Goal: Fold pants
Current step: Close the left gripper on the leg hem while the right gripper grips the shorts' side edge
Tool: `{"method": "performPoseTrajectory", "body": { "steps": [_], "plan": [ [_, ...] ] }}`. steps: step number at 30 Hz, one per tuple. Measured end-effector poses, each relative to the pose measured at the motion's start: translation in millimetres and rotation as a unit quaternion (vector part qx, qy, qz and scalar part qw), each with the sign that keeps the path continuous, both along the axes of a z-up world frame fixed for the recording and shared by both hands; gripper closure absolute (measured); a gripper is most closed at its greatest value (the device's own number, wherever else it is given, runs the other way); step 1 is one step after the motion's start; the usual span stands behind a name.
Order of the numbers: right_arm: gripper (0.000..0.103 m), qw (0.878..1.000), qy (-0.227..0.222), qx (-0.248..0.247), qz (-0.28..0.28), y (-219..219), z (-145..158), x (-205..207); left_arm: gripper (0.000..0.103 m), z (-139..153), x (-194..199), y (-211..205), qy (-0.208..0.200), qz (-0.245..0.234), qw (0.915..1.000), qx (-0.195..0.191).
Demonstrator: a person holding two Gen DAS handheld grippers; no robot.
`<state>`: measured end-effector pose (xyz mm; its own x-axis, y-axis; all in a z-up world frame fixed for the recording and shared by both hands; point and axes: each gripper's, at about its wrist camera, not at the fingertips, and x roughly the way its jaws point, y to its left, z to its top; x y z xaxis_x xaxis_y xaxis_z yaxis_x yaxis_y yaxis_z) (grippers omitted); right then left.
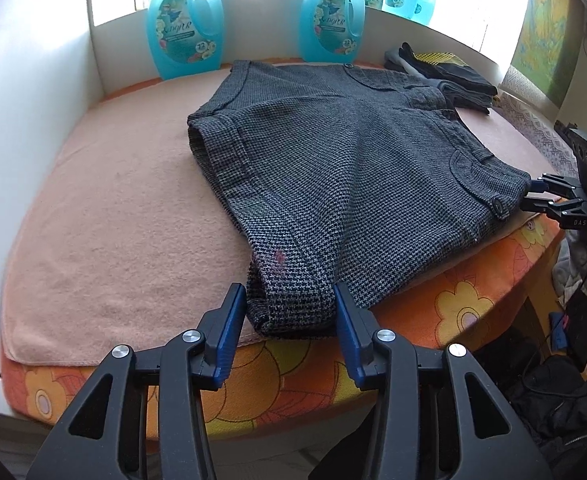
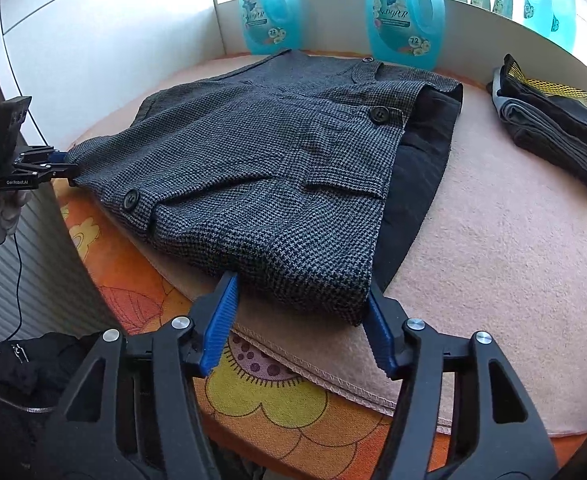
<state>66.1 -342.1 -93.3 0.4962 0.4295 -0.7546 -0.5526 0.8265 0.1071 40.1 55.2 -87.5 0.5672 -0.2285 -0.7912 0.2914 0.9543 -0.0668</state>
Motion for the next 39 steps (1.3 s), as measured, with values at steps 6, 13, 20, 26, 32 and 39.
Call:
{"method": "performPoseTrajectory", "body": {
  "steps": [6,13,20,26,32,39],
  "plan": [
    [0.042,1.000,0.004,0.021,-0.013,-7.5,1.6,1.5,0.060,4.6,-2.7,-6.7,0.007,-0.029,0.9992,0.027],
    [0.042,1.000,0.007,0.014,-0.008,-1.8,0.2,5.6,0.060,5.8,-7.4,-6.3,0.018,-0.058,0.9973,0.043],
    [0.043,1.000,0.009,0.016,-0.011,-2.1,3.7,6.6,0.060,4.4,-5.4,-15.5,0.004,-0.095,0.9915,0.089],
    [0.043,1.000,-0.001,0.001,-0.003,2.0,6.1,4.0,0.061,3.0,-4.2,-24.4,-0.009,-0.116,0.9873,0.108],
    [0.057,1.000,-0.007,-0.003,0.005,-0.2,7.2,1.2,0.080,0.5,-6.2,-31.4,-0.023,-0.128,0.9864,0.100],
    [0.084,1.000,-0.020,0.022,-0.009,-4.6,20.3,-2.9,0.088,13.8,1.0,-19.7,-0.036,-0.092,0.9945,0.034]
  ]
}}
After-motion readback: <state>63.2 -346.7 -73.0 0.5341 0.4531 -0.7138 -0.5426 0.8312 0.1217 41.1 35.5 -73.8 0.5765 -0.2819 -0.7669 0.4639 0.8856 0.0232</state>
